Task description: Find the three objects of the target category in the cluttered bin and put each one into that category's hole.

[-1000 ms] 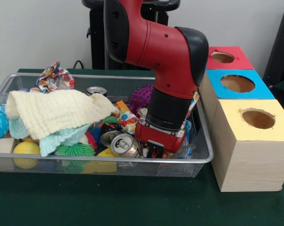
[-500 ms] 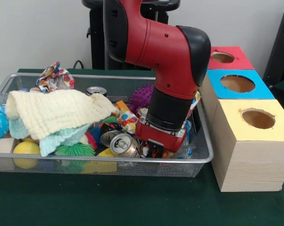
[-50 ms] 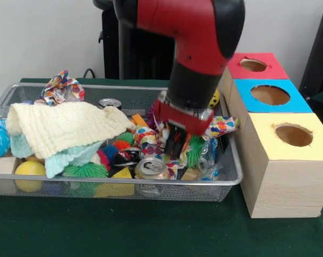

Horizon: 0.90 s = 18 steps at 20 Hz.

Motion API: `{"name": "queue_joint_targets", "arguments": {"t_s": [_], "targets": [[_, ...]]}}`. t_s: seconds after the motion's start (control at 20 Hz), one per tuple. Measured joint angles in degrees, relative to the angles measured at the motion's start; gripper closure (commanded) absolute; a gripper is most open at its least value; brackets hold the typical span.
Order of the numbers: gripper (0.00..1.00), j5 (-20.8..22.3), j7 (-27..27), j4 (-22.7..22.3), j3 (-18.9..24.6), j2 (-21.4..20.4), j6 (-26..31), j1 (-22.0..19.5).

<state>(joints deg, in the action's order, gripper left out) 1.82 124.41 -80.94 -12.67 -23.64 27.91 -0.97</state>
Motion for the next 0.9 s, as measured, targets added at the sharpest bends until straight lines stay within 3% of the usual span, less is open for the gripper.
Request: {"name": "queue_joint_targets", "arguments": {"t_s": [0.45,0.9], "targets": [[1.00,-3.0,0.0,-3.1,-0.8,-10.5,6.5,0.0],[1.00,-5.7,0.0,-3.2,-2.2,-15.9,6.7,0.0]]}}
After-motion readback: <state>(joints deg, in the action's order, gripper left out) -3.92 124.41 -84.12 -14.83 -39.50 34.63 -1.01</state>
